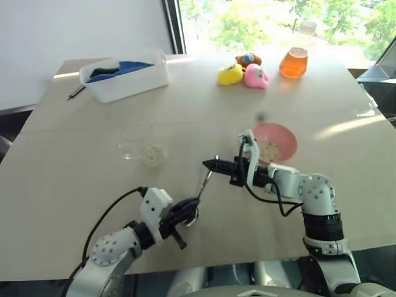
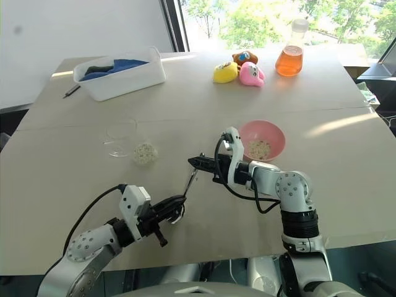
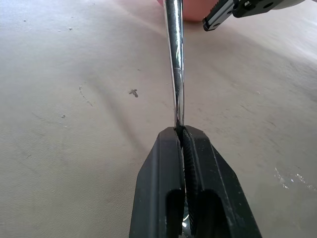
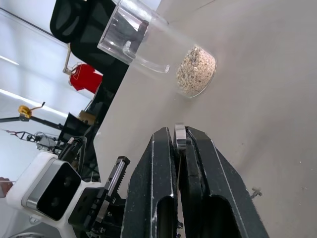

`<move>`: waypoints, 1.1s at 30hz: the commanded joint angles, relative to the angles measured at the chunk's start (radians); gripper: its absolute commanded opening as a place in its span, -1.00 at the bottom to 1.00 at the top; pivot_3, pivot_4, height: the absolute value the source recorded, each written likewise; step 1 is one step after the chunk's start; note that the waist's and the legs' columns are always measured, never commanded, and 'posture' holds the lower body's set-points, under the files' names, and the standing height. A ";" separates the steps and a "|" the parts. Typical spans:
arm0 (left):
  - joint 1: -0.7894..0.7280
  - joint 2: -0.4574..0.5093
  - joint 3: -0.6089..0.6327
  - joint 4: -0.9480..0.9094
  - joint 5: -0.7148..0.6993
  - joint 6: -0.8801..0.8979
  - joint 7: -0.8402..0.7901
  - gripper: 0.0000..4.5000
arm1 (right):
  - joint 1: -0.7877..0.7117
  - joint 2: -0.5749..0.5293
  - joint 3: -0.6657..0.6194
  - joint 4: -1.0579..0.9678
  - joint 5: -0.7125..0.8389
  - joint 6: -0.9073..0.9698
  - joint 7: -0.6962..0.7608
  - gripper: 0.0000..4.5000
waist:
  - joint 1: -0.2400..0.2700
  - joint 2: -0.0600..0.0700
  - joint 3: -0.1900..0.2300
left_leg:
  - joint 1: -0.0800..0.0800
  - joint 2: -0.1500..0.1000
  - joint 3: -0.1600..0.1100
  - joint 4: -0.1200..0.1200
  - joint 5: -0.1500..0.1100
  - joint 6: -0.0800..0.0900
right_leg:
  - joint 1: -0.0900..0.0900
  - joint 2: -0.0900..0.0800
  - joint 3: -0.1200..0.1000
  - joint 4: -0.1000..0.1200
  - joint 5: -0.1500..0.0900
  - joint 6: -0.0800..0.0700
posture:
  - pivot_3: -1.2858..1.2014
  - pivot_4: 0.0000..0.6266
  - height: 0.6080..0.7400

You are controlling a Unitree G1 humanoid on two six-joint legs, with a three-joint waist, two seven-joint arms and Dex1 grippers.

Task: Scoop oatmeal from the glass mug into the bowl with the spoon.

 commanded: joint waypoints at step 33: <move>-0.224 -0.035 0.368 0.446 0.230 -0.451 0.285 0.98 | -0.305 -0.030 -0.270 0.030 0.217 0.007 -0.300 -1.00 | -0.009 0.000 0.000 | -0.001 0.000 0.001 0.001 0.000 0.000 | -0.001 0.001 0.001 0.000 0.003 -0.001 | 0.03 -0.52 1.00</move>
